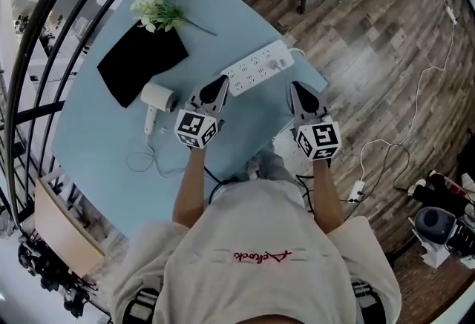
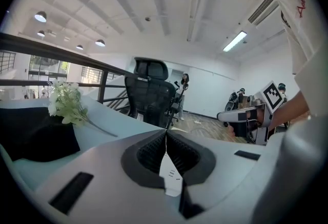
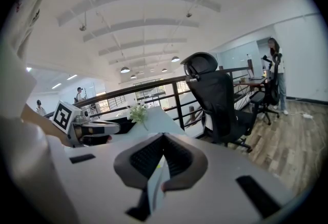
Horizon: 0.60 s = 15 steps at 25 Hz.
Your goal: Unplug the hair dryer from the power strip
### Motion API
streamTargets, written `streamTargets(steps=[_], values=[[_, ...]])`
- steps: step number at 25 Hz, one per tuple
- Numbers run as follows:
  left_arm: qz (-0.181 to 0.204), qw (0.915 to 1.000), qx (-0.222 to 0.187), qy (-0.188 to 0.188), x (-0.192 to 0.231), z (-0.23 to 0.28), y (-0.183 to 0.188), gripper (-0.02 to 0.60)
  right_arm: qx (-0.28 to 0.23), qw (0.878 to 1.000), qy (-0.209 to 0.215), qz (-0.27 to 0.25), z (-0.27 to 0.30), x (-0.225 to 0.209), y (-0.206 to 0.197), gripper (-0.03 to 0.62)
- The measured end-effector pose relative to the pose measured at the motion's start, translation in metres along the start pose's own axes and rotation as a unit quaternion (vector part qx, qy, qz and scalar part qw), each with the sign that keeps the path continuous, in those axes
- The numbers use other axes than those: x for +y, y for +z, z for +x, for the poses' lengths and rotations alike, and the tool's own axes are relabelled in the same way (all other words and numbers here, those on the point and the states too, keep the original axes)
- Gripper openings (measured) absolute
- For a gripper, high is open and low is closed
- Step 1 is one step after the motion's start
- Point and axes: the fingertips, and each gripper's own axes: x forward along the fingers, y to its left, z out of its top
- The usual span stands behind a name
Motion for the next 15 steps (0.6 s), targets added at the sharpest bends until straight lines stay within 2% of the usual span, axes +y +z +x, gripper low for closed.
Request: streamTargets(steps=[5, 9, 10, 11, 12, 15], values=[[0.003, 0.9999, 0.016, -0.004, 0.001, 0.01, -0.016, 0.009, 0.008, 1.0, -0.004, 0.006, -0.001, -0.005, -0.014, 0.017], [0.021, 0.9991, 0.034, -0.009, -0.001, 0.019, -0.027, 0.014, 0.012, 1.0, -0.008, 0.008, -0.002, -0.01, -0.02, 0.017], [0.028, 0.9988, 0.038, -0.01, -0.002, 0.022, -0.029, 0.034, 0.013, 1.0, -0.009, 0.008, -0.002, -0.011, -0.02, 0.017], [0.032, 0.9985, 0.042, -0.012, -0.003, 0.024, -0.031, 0.088, 0.013, 1.0, -0.009, 0.009, -0.003, -0.012, -0.02, 0.017], [0.036, 0.9982, 0.045, -0.014, -0.004, 0.026, -0.033, 0.115, 0.014, 1.0, -0.01, 0.009, -0.003, -0.012, -0.021, 0.017], [0.055, 0.9968, 0.054, -0.022, -0.007, 0.032, -0.037, 0.155, 0.014, 1.0, -0.008, 0.008, -0.002, -0.013, -0.02, 0.017]])
